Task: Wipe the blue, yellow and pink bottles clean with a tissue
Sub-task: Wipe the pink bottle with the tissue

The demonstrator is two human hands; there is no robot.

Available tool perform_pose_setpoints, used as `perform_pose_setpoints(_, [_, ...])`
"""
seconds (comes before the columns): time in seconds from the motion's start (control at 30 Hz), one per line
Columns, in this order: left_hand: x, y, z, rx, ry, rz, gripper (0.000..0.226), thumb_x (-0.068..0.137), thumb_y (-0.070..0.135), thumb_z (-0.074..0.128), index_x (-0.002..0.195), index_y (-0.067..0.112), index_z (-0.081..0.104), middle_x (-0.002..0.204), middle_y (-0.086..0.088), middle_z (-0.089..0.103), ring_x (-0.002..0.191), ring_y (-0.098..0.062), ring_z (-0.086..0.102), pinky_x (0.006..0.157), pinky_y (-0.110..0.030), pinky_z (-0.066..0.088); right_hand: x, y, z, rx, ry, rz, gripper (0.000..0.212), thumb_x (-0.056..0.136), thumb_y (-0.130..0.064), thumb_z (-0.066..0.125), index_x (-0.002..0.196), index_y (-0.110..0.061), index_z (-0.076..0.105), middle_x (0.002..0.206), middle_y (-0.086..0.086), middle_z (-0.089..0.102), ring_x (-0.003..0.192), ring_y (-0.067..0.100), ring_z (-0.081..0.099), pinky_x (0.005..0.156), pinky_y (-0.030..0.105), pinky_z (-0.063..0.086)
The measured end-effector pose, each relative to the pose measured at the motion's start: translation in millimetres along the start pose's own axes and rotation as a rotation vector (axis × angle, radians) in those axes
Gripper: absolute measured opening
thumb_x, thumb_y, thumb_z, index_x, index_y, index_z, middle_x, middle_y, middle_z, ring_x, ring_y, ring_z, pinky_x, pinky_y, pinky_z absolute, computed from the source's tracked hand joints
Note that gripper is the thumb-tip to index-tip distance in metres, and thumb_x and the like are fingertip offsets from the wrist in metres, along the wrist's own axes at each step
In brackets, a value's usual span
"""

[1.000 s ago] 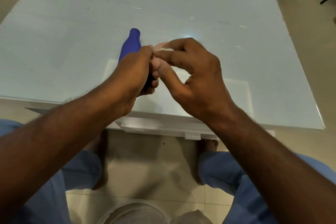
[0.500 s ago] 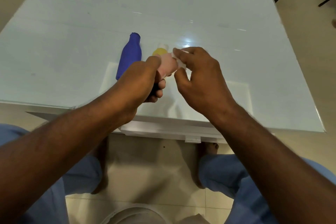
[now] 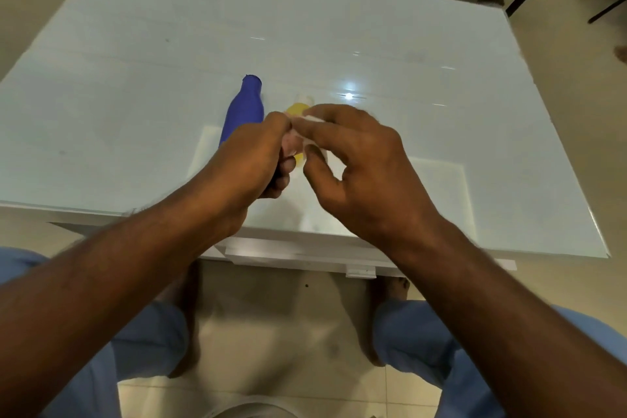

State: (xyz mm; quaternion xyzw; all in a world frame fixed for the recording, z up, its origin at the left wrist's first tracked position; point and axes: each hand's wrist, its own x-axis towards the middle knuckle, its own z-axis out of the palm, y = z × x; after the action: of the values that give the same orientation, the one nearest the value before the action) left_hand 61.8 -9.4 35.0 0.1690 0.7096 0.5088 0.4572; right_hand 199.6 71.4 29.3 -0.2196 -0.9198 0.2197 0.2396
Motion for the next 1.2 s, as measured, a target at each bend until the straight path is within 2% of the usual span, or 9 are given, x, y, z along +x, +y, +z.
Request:
perform_pose_setpoints(0.17, [4.6, 7.1, -7.4, 0.241, -0.117, 0.069, 0.042, 0.101, 0.046, 0.05, 0.072, 0.016, 0.054, 0.052, 0.002, 0.048, 0.045, -0.011, 0.043, 0.045, -0.021, 0.04, 10.9, 20.6, -20.3, -0.032, -0.141, 0.142, 0.04, 0.097, -0.028, 0.066, 0.135, -0.017, 0.072, 0.13, 0.001, 0.073, 0.118, 0.022, 0.066, 0.104, 0.039, 0.054])
perform_pose_setpoints(0.3, [9.6, 3.0, -9.8, 0.261, -0.103, 0.13, 0.045, 0.097, 0.052, 0.058, 0.071, 0.016, 0.059, 0.054, 0.005, 0.05, 0.048, -0.009, 0.046, 0.049, -0.021, 0.042, 7.7, 21.3, -32.8, 0.051, -0.344, 0.29, 0.035, 0.097, -0.031, 0.067, 0.132, -0.03, 0.07, 0.119, -0.006, 0.073, 0.104, 0.013, 0.066, 0.092, 0.04, 0.058])
perform_pose_setpoints(0.4, [16.7, 1.5, -7.8, 0.238, -0.03, 0.171, 0.037, 0.098, 0.052, 0.058, 0.091, 0.018, 0.069, 0.077, 0.003, 0.068, 0.063, -0.008, 0.063, 0.063, -0.026, 0.054, 8.9, 23.8, -29.0, -0.016, -0.41, 0.408, 0.031, 0.1, -0.04, 0.068, 0.129, -0.029, 0.07, 0.122, -0.007, 0.072, 0.105, 0.014, 0.066, 0.086, 0.034, 0.056])
perform_pose_setpoints(0.5, [19.9, 0.1, -4.5, 0.279, -0.038, 0.154, 0.034, 0.1, 0.045, 0.057, 0.119, 0.018, 0.065, 0.099, -0.001, 0.075, 0.085, -0.013, 0.073, 0.079, -0.032, 0.062, 14.0, 31.7, -21.8, -0.038, -0.354, 0.552, 0.034, 0.103, -0.043, 0.066, 0.129, -0.021, 0.07, 0.122, -0.001, 0.071, 0.104, 0.019, 0.065, 0.073, 0.031, 0.048])
perform_pose_setpoints(0.63, [15.8, -12.1, -1.8, 0.712, -0.066, 0.343, 0.044, 0.099, 0.05, 0.056, 0.138, 0.03, 0.054, 0.114, 0.012, 0.069, 0.1, -0.007, 0.066, 0.09, -0.03, 0.056, 16.5, 38.8, -14.1, -0.09, -0.37, 0.661, 0.039, 0.104, -0.039, 0.065, 0.134, -0.014, 0.069, 0.128, 0.006, 0.072, 0.112, 0.024, 0.065, 0.083, 0.029, 0.04])
perform_pose_setpoints(0.73, [12.2, -23.7, -0.9, 0.992, -0.1, 0.507, 0.051, 0.1, 0.051, 0.054, 0.148, 0.036, 0.044, 0.14, 0.011, 0.059, 0.12, -0.009, 0.059, 0.099, -0.03, 0.051, 16.1, 37.8, -7.7, -0.143, -0.409, 0.667, 0.035, 0.105, -0.034, 0.064, 0.132, -0.012, 0.069, 0.128, 0.01, 0.072, 0.113, 0.027, 0.067, 0.084, 0.031, 0.048])
perform_pose_setpoints(0.8, [13.0, -29.8, -0.2, 1.12, -0.127, 0.584, 0.052, 0.1, 0.052, 0.052, 0.149, 0.037, 0.043, 0.146, 0.011, 0.055, 0.127, -0.011, 0.053, 0.102, -0.03, 0.045, 16.6, 37.8, -6.9, -0.173, -0.415, 0.663, 0.034, 0.105, -0.033, 0.063, 0.132, -0.013, 0.068, 0.128, 0.01, 0.072, 0.11, 0.028, 0.069, 0.088, 0.033, 0.053])
perform_pose_setpoints(1.0, [18.3, -29.7, -3.3, 1.152, -0.074, 0.656, 0.05, 0.1, 0.054, 0.051, 0.146, 0.035, 0.049, 0.142, 0.011, 0.057, 0.123, -0.011, 0.056, 0.099, -0.031, 0.05, 14.6, 50.3, -17.8, -0.355, -0.425, 0.622, 0.035, 0.104, -0.038, 0.064, 0.131, -0.016, 0.066, 0.127, 0.009, 0.071, 0.116, 0.03, 0.067, 0.098, 0.041, 0.055])
perform_pose_setpoints(1.2, [16.6, -25.3, -7.7, 1.169, -0.055, 0.71, 0.045, 0.099, 0.049, 0.056, 0.14, 0.031, 0.055, 0.134, 0.009, 0.063, 0.117, -0.012, 0.06, 0.097, -0.034, 0.054, 5.3, 56.6, -23.1, -0.445, -0.523, 0.62, 0.048, 0.108, -0.034, 0.059, 0.149, -0.012, 0.049, 0.146, 0.017, 0.049, 0.135, 0.039, 0.048, 0.107, 0.045, 0.048])
